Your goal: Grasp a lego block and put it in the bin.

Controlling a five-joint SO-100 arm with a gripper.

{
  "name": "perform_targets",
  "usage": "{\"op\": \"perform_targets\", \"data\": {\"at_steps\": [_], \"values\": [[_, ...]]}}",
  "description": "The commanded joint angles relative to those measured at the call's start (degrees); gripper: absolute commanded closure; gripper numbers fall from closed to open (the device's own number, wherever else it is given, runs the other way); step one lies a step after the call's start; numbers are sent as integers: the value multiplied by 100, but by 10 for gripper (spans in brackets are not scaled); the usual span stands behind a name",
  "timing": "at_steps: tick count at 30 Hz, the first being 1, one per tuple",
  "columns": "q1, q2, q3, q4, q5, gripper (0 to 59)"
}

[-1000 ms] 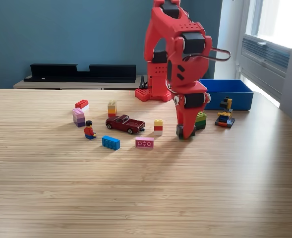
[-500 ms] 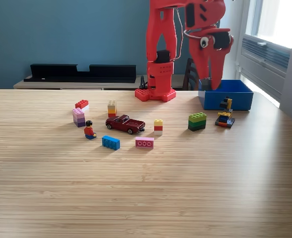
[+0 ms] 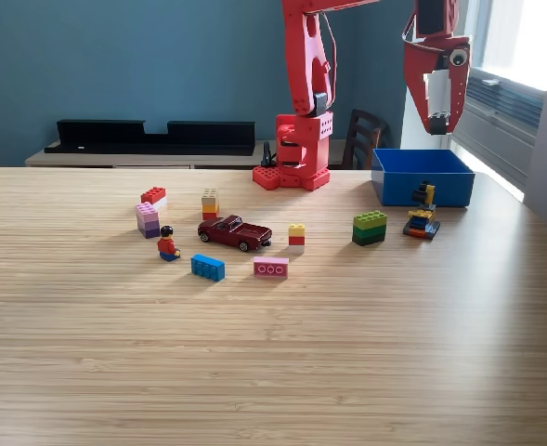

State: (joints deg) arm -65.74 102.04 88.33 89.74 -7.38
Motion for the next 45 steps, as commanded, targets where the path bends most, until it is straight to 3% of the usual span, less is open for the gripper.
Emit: {"op": "perform_targets", "data": {"at_steps": [1, 13, 17, 21, 25, 30, 45], "values": [[-984, 439, 272, 97, -123, 586], [-1837, 439, 729, 88, -527, 583], [-1837, 439, 738, 79, -703, 392], [-1793, 439, 729, 44, -721, 340], [-1723, 439, 738, -26, -721, 376], [-1345, 439, 703, -88, -571, 585], [2962, 545, 185, -123, -141, 585]]}}
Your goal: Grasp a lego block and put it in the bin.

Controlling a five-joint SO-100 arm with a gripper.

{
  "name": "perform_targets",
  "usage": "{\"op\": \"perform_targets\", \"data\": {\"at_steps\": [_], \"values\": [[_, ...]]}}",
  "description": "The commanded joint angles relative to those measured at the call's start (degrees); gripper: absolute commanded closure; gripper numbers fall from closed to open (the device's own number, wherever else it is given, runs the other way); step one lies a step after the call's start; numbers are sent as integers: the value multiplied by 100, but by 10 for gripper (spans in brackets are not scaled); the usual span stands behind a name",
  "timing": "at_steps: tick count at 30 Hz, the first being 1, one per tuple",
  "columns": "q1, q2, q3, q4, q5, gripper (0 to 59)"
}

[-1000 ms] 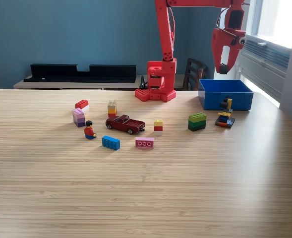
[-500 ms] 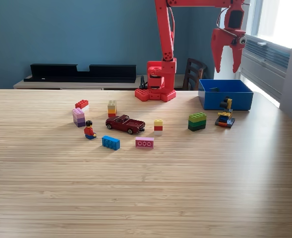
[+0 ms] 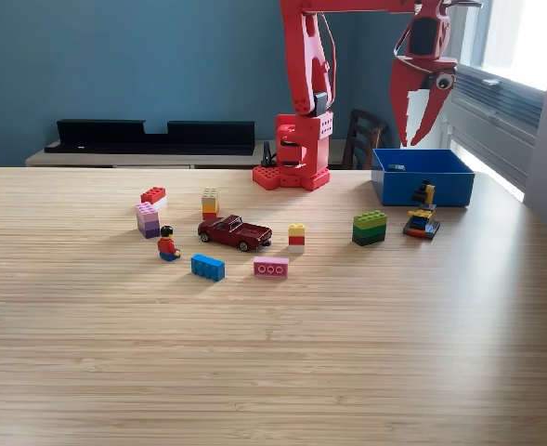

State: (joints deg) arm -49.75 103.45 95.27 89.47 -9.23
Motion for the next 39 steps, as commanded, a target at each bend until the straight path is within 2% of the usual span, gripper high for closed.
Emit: {"op": "perform_targets", "data": {"at_steps": [1, 11, 30, 39], "values": [[1661, 404, -519, -158, 44, 585], [3375, 352, -422, -299, -158, 585], [3762, 396, -9, -308, -246, 585], [4034, 404, 88, -501, -255, 585]]}}
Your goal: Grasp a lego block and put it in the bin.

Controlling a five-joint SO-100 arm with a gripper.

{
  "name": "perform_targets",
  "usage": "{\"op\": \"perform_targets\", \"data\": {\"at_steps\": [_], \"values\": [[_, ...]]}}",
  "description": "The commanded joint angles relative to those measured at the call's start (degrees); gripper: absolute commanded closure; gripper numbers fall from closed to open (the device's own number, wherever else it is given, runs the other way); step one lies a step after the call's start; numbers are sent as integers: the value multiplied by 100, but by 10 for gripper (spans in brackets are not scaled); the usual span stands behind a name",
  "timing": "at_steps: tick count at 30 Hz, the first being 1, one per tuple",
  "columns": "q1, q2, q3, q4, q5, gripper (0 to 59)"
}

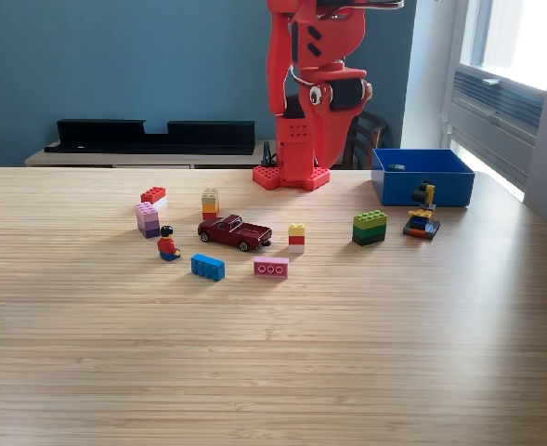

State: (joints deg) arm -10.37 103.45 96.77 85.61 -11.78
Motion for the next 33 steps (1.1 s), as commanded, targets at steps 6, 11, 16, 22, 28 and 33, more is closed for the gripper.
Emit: {"op": "perform_targets", "data": {"at_steps": [6, 11, 16, 22, 28, 33], "values": [[132, 404, -62, -290, 220, 585], [193, 404, -53, -431, 466, 585], [325, 404, 35, -633, 729, 585], [589, 404, 229, -914, 940, 585], [1292, 404, 299, -1169, 1037, 585], [2039, 396, 220, -1362, 1160, 585]]}}
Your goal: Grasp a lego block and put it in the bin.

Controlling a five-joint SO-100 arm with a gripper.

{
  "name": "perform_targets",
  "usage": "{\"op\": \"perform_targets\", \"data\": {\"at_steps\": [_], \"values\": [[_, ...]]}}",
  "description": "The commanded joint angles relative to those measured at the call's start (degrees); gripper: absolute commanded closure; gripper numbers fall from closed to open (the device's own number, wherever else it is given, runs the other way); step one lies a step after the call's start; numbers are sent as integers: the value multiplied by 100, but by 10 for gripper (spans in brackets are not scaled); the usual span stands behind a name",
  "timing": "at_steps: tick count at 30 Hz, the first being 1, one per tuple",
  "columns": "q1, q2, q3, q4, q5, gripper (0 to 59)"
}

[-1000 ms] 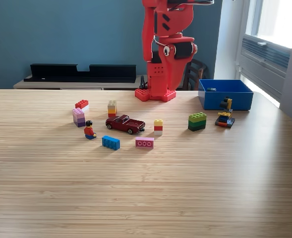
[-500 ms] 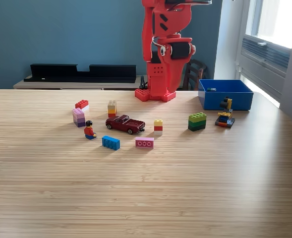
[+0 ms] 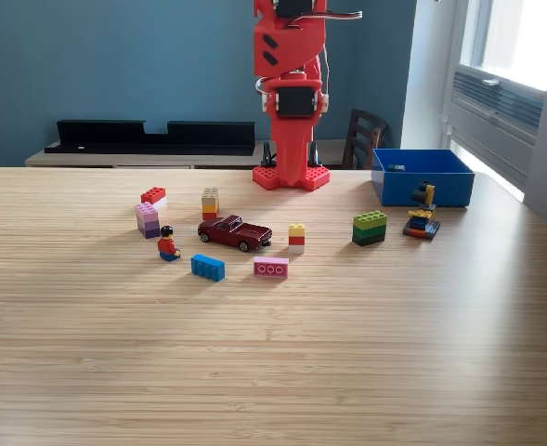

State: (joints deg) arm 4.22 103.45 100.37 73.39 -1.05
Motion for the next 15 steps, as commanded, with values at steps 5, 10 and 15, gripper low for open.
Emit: {"op": "perform_targets", "data": {"at_steps": [5, 10, 15], "values": [[1028, 396, -53, -229, 237, 585], [1090, 396, 158, -237, 211, 585], [1107, 404, 237, -237, 202, 585]]}}
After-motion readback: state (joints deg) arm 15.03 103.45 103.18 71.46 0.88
